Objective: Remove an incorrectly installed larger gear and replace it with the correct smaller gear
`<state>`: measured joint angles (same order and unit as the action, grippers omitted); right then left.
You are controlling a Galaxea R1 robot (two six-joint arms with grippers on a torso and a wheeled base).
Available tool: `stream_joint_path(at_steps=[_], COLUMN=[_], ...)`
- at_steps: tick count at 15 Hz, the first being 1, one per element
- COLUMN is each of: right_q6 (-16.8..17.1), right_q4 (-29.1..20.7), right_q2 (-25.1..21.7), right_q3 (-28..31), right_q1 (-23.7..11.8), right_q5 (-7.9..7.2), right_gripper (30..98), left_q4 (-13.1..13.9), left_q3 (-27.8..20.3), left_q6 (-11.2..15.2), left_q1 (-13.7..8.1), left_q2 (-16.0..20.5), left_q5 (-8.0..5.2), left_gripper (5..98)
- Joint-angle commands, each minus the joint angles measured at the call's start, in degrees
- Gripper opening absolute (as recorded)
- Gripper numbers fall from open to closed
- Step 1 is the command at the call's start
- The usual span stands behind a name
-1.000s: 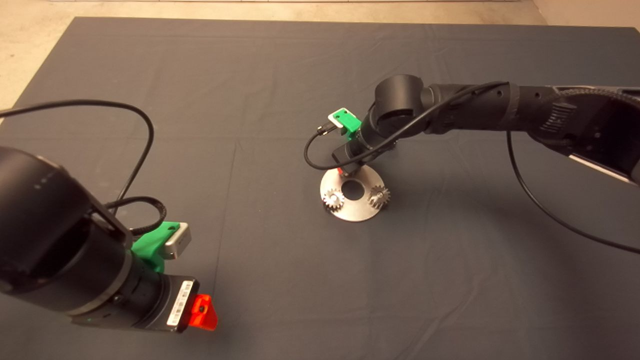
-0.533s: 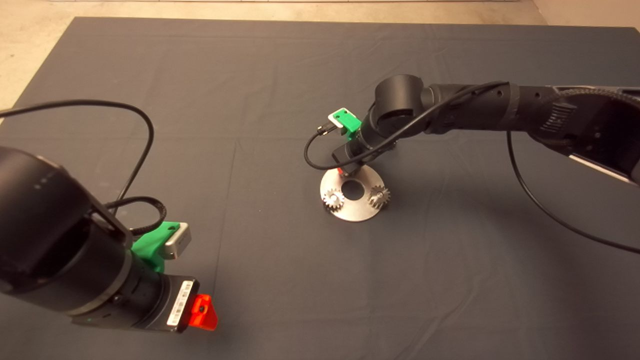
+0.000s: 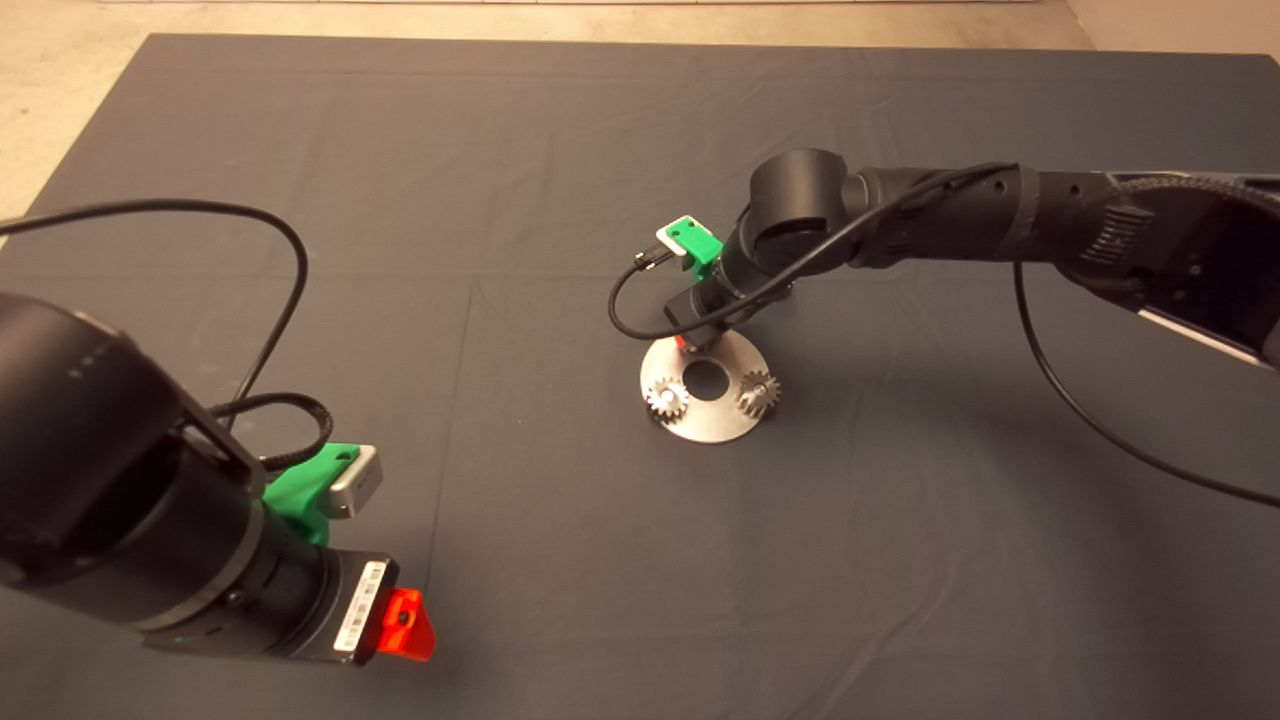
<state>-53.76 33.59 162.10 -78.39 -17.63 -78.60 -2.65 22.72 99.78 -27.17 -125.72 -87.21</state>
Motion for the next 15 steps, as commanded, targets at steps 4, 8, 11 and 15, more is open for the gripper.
stream_joint_path(at_steps=[4,8,11,15], right_q6=[-0.2,-0.29,-0.64,-0.73], right_q4=[1.66,1.39,1.39,1.13], right_q2=[0.2,0.14,-0.15,-0.59], right_q3=[1.32,1.91,3.69,5.96], right_q1=[-2.68,-4.85,-6.69,-8.92], right_q5=[-0.58,-0.52,-0.58,-0.71], right_gripper=[48.4,48.4,48.4,48.4], left_q4=[0.45,0.45,0.45,0.45], left_q3=[-0.58,-0.67,-0.59,-0.58], left_q6=[-0.11,-0.11,-0.11,-0.11], left_q1=[-0.43,-0.43,-0.43,-0.46], left_q2=[-0.01,0.05,0.01,0.07], left_q5=[-0.15,-0.15,-0.15,-0.15], left_gripper=[97.6,97.6,97.6,97.6])
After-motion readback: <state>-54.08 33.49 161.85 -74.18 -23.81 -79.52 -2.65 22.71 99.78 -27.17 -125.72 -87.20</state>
